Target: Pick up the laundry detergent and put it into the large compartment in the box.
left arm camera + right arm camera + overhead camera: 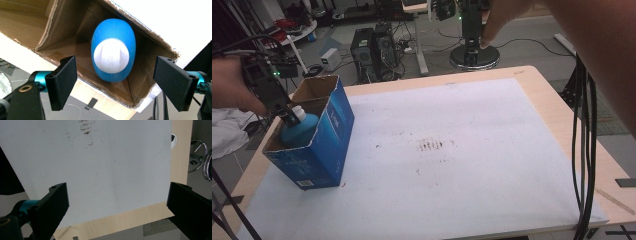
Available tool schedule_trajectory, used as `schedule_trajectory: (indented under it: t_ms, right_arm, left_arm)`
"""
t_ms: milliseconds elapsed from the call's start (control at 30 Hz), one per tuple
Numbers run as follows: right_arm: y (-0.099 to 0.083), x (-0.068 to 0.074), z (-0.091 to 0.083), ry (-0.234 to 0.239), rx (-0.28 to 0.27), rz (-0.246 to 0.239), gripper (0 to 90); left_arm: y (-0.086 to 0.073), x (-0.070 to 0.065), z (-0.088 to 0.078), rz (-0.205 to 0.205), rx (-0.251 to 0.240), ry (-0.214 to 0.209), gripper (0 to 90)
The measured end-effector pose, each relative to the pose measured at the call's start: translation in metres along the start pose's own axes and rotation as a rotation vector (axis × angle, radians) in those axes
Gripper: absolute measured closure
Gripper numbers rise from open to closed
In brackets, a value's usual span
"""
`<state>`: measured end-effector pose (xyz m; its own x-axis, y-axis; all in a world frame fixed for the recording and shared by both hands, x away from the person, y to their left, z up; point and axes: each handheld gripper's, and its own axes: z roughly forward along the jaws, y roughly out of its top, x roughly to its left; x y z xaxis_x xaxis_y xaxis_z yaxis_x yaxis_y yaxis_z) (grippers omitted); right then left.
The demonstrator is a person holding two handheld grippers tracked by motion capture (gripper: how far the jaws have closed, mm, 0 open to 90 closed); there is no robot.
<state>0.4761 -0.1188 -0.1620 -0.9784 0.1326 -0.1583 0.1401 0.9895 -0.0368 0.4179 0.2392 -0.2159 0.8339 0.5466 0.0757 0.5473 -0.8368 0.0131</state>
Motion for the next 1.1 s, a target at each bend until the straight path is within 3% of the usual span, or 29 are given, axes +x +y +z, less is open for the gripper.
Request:
schedule_trajectory:
  t_ms: [367,533,700,833,900,933,1100]
  right_arm:
    - [0.002,0.001,0.002,0.003,0.006,0.003,3.1]
    - [0.002,0.001,0.003,0.006,0.005,0.002,3.1]
    - [0.002,0.001,0.003,0.006,0.004,0.003,3.1]
    - [0.001,0.001,0.003,0.004,0.003,-0.001,3.1]
    - [0.001,0.002,0.002,0.005,0.001,0.009,3.1]
    - [0.000,0.002,0.002,0.006,-0.001,0.010,3.1]
    - [-0.003,0.003,0.003,0.006,-0.002,0.013,3.1]
  left_arm:
    - [0.005,-0.009,-0.014,0.046,-0.003,-0.004,14.5]
    - [0.013,-0.016,-0.022,0.072,-0.049,-0.018,10.8]
    - [0.021,-0.024,-0.028,0.093,-0.060,-0.014,5.9]
    - [0.032,-0.035,-0.035,0.151,-0.079,-0.029,2.1]
    - [0.035,-0.038,-0.036,0.158,-0.077,-0.034,2.0]
    - [0.040,-0.042,-0.036,0.183,-0.073,-0.043,1.7]
    - [0.049,-0.052,-0.034,0.221,-0.062,-0.057,1.7]
